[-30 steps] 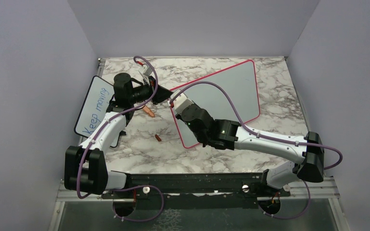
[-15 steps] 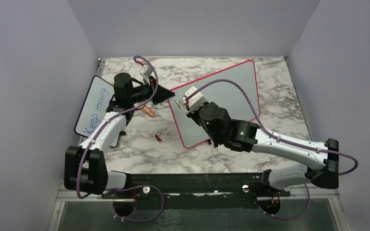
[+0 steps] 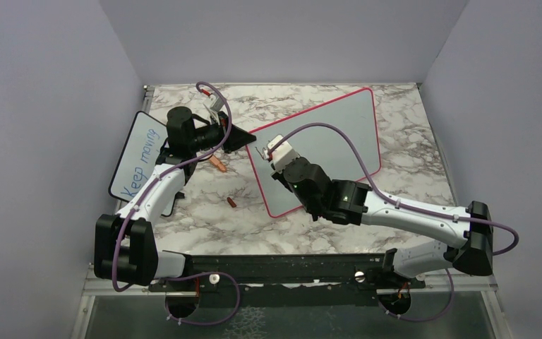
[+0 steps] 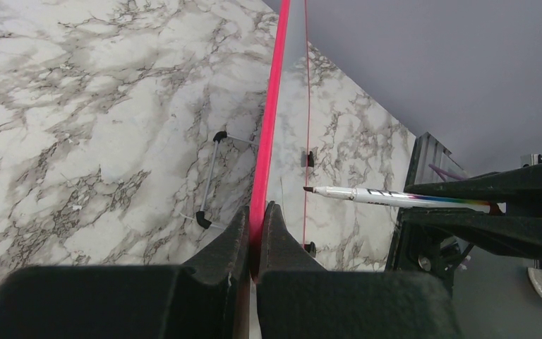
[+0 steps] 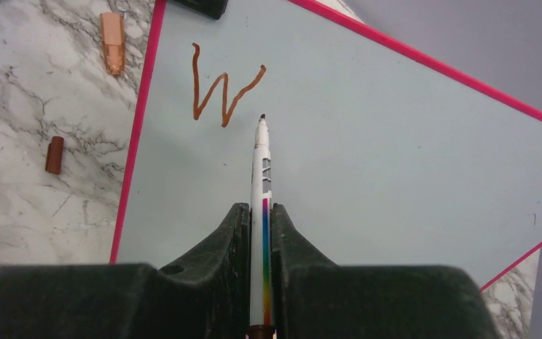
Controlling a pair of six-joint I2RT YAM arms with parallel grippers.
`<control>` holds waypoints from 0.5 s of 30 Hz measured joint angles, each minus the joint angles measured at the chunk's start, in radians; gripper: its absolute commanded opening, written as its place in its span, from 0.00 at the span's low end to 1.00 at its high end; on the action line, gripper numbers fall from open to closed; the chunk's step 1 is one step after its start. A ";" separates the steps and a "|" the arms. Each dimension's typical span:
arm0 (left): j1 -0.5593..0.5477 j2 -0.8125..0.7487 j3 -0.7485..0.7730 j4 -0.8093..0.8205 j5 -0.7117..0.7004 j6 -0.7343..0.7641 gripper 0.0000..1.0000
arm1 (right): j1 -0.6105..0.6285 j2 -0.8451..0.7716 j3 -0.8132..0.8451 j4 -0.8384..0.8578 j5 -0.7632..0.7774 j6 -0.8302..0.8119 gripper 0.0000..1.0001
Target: Write a sentence on the whiteboard
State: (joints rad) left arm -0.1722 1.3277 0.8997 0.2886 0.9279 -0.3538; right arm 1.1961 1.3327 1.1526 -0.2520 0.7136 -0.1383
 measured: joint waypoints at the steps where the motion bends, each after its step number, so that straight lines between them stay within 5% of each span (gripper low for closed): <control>1: 0.000 0.000 0.000 0.000 0.000 0.000 0.00 | 0.000 0.001 0.000 0.000 0.000 0.001 0.01; 15: 0.000 0.000 0.001 -0.002 0.000 0.000 0.00 | -0.007 0.025 0.000 -0.004 0.007 0.008 0.01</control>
State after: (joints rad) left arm -0.1722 1.3277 0.9009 0.2863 0.9279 -0.3538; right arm 1.1889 1.3579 1.1526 -0.2558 0.7204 -0.1307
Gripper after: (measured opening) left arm 0.026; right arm 0.166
